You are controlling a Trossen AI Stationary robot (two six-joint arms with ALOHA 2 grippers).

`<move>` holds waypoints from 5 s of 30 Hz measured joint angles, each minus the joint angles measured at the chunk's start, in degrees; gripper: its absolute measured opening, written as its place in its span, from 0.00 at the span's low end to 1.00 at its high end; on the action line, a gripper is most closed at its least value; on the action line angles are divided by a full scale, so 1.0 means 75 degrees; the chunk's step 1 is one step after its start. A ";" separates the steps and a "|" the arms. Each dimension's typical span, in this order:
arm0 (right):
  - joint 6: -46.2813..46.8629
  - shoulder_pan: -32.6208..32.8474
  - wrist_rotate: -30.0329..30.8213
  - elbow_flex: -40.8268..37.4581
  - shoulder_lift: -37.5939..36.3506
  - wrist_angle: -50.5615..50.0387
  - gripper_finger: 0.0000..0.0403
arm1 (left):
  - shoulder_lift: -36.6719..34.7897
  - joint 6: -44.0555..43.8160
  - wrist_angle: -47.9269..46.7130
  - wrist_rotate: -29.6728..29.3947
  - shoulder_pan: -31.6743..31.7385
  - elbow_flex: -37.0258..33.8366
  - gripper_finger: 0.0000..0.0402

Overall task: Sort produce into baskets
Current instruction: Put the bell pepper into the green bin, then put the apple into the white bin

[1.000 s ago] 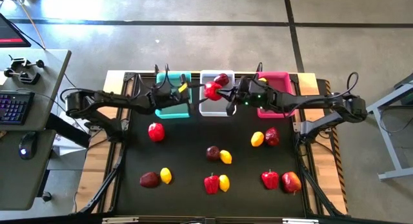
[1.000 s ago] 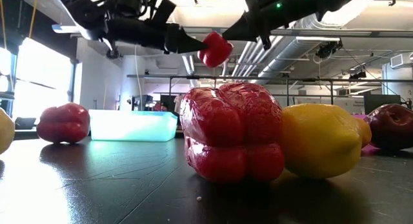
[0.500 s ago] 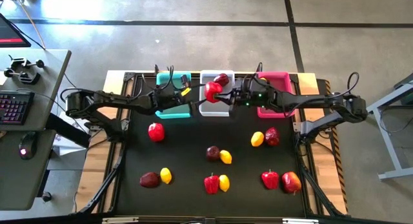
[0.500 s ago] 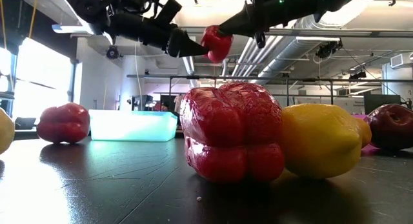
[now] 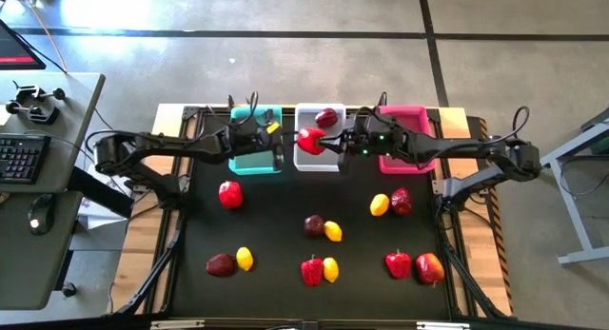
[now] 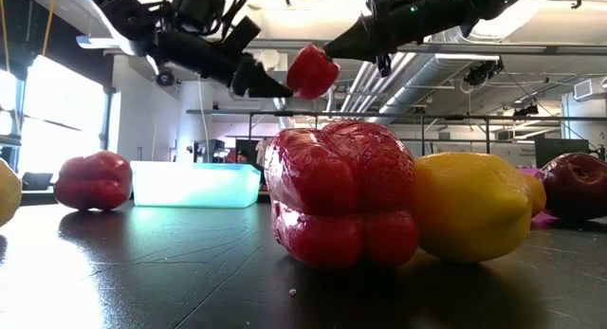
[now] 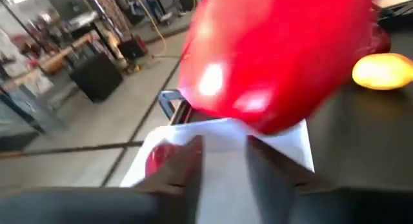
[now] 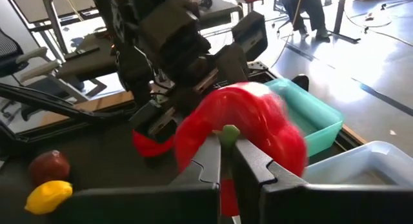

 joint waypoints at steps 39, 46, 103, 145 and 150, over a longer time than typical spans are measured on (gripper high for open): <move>-0.0700 -0.0133 -0.0568 0.7710 0.6700 -0.4466 0.00 | -0.5612 -0.2795 0.1119 0.0994 0.2241 -0.3532 0.00; -0.0700 -0.0133 -0.0530 0.8403 0.7494 -0.4862 0.00 | -0.5600 -0.2792 0.1099 0.0997 0.2241 -0.3532 0.00; 0.0945 0.1900 0.3792 0.0844 0.1721 -0.1485 0.00 | -0.4724 -0.2595 0.0163 0.1049 0.0634 -0.3526 0.00; 0.0636 0.2111 0.1543 0.0090 0.1395 -0.1581 0.09 | -0.3087 -0.2202 0.0632 0.0685 -0.0830 -0.3329 0.00; 0.0240 0.2053 0.1396 0.0093 0.1376 -0.2266 0.24 | -0.2834 -0.2252 0.0569 0.0959 -0.0949 -0.3176 0.00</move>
